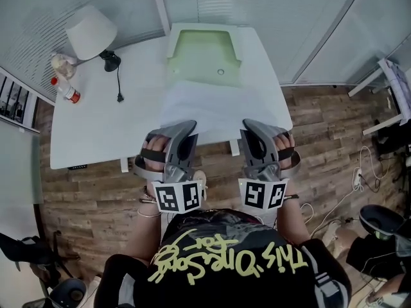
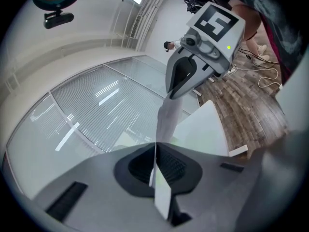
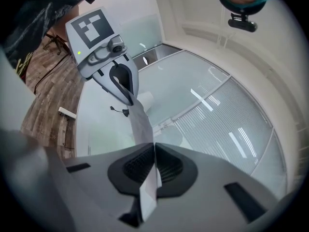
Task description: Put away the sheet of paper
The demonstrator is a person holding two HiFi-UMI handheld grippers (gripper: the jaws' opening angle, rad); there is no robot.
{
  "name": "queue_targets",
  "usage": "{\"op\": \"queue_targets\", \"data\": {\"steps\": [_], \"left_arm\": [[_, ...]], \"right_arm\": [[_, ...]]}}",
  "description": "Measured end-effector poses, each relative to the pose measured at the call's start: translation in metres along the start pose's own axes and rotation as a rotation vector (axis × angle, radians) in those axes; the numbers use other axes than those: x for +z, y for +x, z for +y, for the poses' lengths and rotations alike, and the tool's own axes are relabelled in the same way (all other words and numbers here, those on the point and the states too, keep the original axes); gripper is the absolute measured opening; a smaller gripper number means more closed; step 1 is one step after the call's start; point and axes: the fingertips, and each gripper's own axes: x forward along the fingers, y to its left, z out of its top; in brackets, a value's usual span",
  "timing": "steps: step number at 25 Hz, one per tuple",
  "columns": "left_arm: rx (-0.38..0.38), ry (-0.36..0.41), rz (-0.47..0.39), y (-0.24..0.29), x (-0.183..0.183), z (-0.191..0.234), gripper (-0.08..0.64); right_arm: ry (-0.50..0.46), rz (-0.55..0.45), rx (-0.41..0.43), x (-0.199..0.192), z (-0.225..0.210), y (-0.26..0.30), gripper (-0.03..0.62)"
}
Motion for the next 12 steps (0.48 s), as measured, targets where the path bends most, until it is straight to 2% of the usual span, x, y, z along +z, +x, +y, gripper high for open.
{"op": "queue_targets", "data": {"steps": [12], "left_arm": [[-0.019,-0.013,-0.015,0.028,-0.025,0.017,0.008]], "right_arm": [[-0.007,0.025,0.006,0.002,-0.003,0.039,0.009]]}}
